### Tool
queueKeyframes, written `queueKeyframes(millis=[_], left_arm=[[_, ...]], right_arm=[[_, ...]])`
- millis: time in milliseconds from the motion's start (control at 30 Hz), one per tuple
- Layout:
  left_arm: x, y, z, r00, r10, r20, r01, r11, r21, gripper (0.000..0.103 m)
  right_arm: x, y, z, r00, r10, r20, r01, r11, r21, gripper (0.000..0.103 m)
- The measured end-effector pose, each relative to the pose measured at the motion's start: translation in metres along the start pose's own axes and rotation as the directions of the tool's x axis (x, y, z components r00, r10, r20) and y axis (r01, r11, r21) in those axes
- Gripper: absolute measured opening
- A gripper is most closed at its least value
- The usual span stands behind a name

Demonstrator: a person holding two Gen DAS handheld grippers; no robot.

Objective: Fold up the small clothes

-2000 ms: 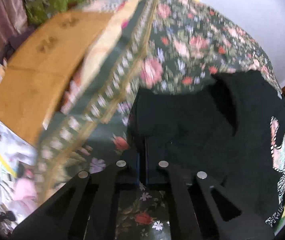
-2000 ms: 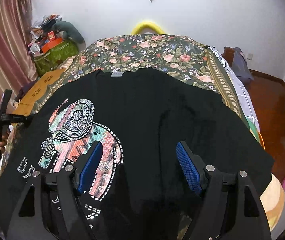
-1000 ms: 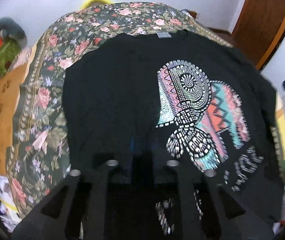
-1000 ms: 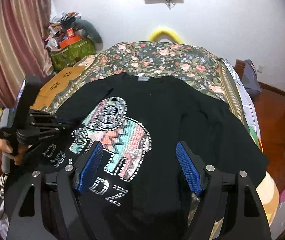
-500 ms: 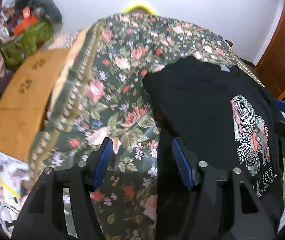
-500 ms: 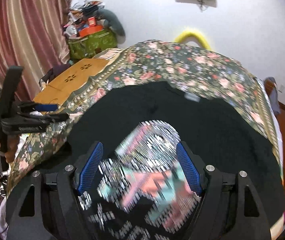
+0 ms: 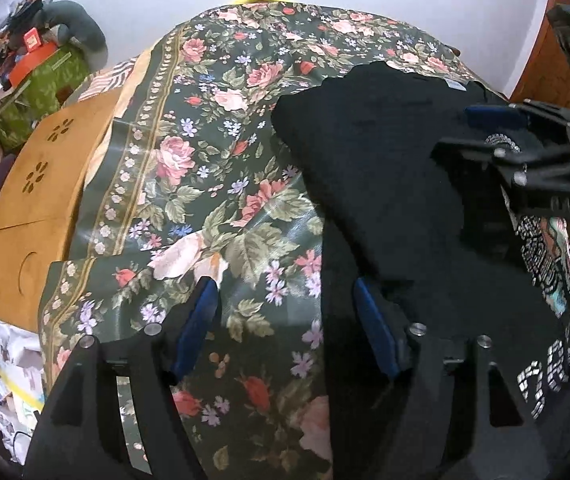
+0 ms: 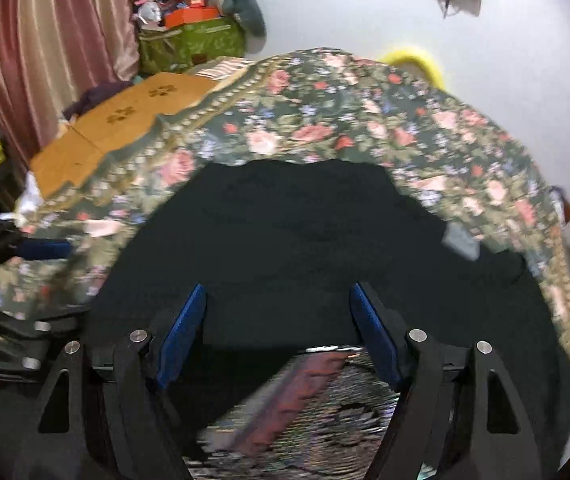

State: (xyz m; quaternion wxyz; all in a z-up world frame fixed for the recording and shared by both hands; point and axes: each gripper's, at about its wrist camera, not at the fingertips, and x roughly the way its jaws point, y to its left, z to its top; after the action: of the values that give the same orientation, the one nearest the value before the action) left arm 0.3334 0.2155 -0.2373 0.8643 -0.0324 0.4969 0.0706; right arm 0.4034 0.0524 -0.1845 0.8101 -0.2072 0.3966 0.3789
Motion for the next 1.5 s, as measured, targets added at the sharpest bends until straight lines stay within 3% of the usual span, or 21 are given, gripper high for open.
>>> queueKeyframes(millis=[167,367,567,733,900,1133,1300,1500], left_arm=[[-0.012,-0.003,-0.003,0.999,0.05,0.004,-0.05,0.999,0.007,0.07],[-0.044,-0.015,0.005,0.996,0.086,0.039,-0.087,0.996,0.012,0.07],[-0.083,-0.045,0.014,0.994,0.058,0.089,-0.059,0.998,0.01,0.075],[-0.09,-0.08,0.021,0.995,0.029,0.1,-0.033,0.999,0.04,0.079],[-0.074,-0.119,0.026,0.997,-0.012,0.07,0.007,0.997,0.079,0.079],[-0.032,-0.155,0.028,1.0,-0.026,-0.006,0.027,0.993,0.118,0.079],[-0.005,-0.165,0.022,0.998,-0.024,-0.051,0.03,0.991,0.134,0.081],[-0.001,-0.164,0.022,0.999,-0.034,-0.025,0.037,0.991,0.131,0.088]], right_arm=[[-0.02,-0.034,-0.012,0.999,-0.036,0.003,0.035,0.995,0.093,0.07],[-0.097,-0.071,-0.052,0.993,-0.086,0.085,0.067,0.977,0.203,0.072],[-0.164,-0.101,-0.106,0.979,-0.173,0.109,0.141,0.958,0.251,0.072],[-0.193,-0.135,-0.151,0.97,-0.226,0.087,0.188,0.929,0.318,0.072],[-0.201,-0.173,-0.198,0.966,-0.255,0.046,0.207,0.866,0.456,0.073],[-0.182,-0.204,-0.247,0.98,-0.199,0.001,0.159,0.784,0.6,0.071],[-0.166,-0.215,-0.256,0.982,-0.19,0.016,0.134,0.749,0.648,0.057],[-0.159,-0.231,-0.256,0.977,-0.208,0.036,0.125,0.709,0.694,0.038]])
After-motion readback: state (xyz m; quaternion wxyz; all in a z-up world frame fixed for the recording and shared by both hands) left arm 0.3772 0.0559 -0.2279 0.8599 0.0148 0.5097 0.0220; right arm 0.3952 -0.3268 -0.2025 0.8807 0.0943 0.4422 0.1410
